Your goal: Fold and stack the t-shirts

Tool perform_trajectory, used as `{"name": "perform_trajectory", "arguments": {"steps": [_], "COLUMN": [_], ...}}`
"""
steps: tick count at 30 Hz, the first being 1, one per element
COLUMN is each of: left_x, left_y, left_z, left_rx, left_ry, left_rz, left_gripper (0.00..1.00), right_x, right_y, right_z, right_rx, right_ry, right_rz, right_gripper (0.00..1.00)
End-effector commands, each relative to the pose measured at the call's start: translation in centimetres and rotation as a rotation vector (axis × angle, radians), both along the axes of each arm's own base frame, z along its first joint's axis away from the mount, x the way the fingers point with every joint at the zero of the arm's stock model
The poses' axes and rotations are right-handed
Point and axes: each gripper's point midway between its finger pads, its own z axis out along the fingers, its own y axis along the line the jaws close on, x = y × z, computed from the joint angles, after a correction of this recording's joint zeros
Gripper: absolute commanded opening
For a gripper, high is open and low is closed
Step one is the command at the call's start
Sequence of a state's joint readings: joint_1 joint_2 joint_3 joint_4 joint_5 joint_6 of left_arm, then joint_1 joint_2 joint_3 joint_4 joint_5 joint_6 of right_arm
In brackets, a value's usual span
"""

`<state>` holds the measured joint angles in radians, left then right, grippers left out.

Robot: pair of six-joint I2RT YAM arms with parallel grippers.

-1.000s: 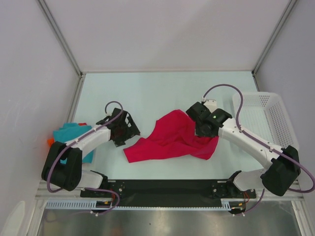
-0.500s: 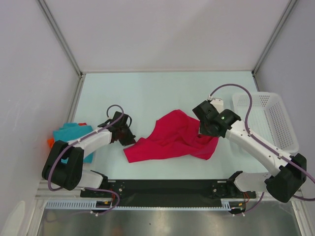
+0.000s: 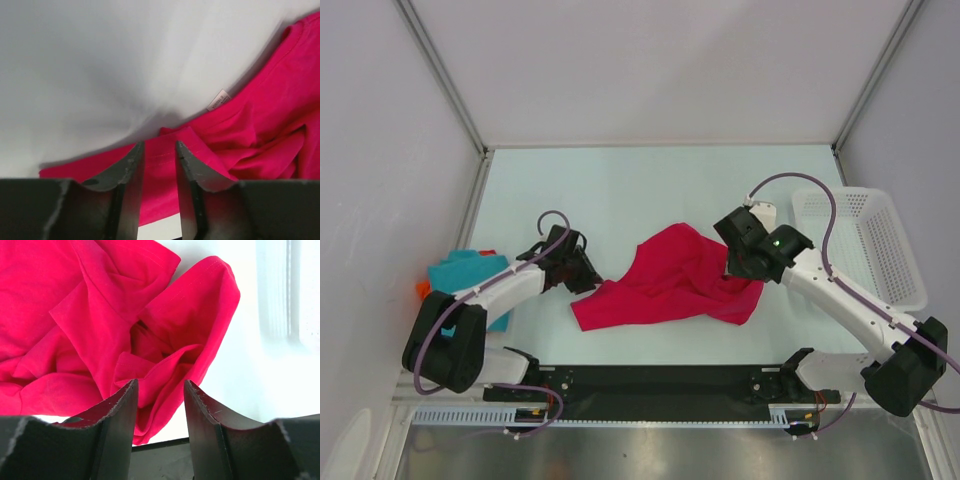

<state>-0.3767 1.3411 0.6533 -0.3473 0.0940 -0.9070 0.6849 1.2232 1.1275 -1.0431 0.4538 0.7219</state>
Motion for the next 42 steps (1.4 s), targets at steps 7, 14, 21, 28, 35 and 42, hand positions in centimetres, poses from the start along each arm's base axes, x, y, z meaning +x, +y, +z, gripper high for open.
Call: {"name": "perform_trajectory", "arguments": {"steps": [7,14,21,28,35,42], "left_x": [0.9,0.7,1.1,3.2,2.1,0.9], "left_y": [-2.2,-3.3,-3.4,-2.5,-1.1,-0.6], "left_z": [-0.2,-0.8,0.9,13.3,18.1,16.2], "left_rx": [-0.063,-0.095,-0.100,-0.061,-0.042,-0.036], "left_ry": [-0.015,-0.003,-0.037,-0.281,-0.381,-0.347], "left_rz": [-0.075,-0.104,-0.120,-0.126,-0.119,-0.109], "left_gripper": [0.54,0.04,0.00,0.00,0.00,0.00], "right_x": [-0.2,-0.1,0.0,0.9,1.9,2.2], "right_y": [-0.4,-0.4,-0.5,0.0,0.9,-0.3], "right_z": [0.7,0.6,-0.1,-2.6,-2.9,-2.4], "right_rx": [0.002,-0.004,-0.008,0.003,0.016,-0.006], "right_ry": [-0.015,-0.008,-0.006,0.018,0.006,-0.002], "right_rz": [-0.017,-0.021,-0.027,-0.023,-0.017,-0.043], "right_gripper": [0.47,0.47,0.47,0.45,0.47,0.50]}}
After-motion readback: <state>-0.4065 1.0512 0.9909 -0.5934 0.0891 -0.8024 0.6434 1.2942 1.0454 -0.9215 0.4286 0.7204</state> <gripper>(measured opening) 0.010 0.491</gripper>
